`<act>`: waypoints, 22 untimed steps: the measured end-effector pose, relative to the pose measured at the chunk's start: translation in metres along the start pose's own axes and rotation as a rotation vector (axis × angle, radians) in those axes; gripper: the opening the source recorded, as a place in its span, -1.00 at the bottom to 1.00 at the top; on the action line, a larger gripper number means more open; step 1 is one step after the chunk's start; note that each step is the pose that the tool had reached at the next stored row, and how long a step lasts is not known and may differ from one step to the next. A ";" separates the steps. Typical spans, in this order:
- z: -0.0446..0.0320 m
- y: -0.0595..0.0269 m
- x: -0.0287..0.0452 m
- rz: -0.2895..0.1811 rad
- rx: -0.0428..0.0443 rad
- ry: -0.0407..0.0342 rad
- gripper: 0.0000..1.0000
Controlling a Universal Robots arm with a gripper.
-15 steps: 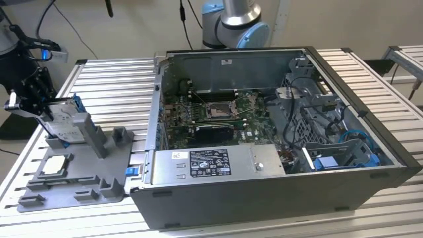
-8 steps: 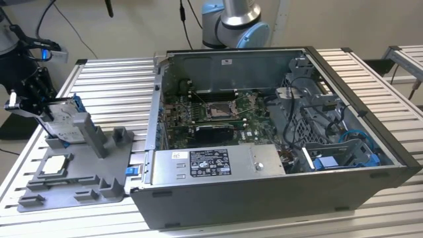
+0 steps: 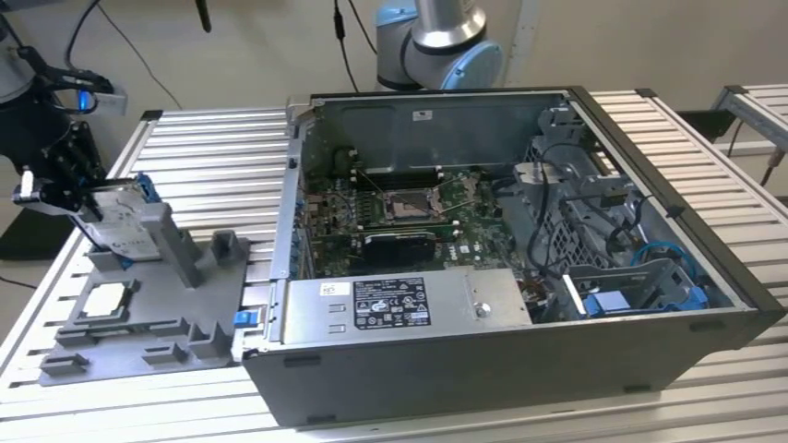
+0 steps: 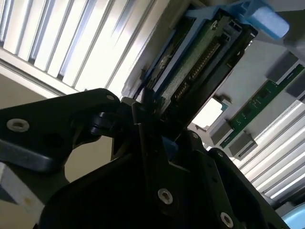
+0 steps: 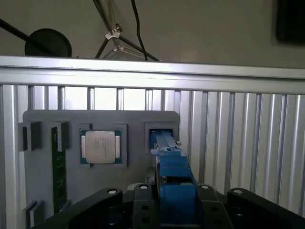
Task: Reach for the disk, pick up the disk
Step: 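Pick up the disk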
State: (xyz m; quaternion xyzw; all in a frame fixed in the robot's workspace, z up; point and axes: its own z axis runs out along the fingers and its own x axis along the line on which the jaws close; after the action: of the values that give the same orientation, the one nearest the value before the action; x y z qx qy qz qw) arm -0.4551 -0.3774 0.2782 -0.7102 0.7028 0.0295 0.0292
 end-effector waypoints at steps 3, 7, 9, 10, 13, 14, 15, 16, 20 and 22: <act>0.0000 0.0000 0.0000 0.000 0.0001 -0.0002 -1.00; 0.0001 0.0000 0.0000 0.000 0.0000 0.0182 -1.00; 0.0001 0.0000 0.0000 0.000 -0.0001 0.0178 -1.00; 0.0001 0.0000 -0.0001 0.000 -0.0001 0.0197 -1.00; 0.0000 0.0000 -0.0001 0.000 -0.0004 0.0356 -1.00; 0.0000 0.0000 -0.0001 0.000 -0.0004 0.0357 -1.00; 0.0000 0.0000 -0.0001 0.000 -0.0003 0.0358 -1.00; 0.0000 0.0000 -0.0001 0.000 -0.0004 0.0359 -1.00; 0.0001 0.0000 -0.0001 0.001 -0.0003 0.0360 -1.00; 0.0001 0.0000 -0.0001 0.001 -0.0003 0.0361 -1.00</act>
State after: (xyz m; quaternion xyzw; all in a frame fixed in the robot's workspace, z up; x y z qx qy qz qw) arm -0.4552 -0.3773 0.2782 -0.7104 0.7034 0.0167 0.0164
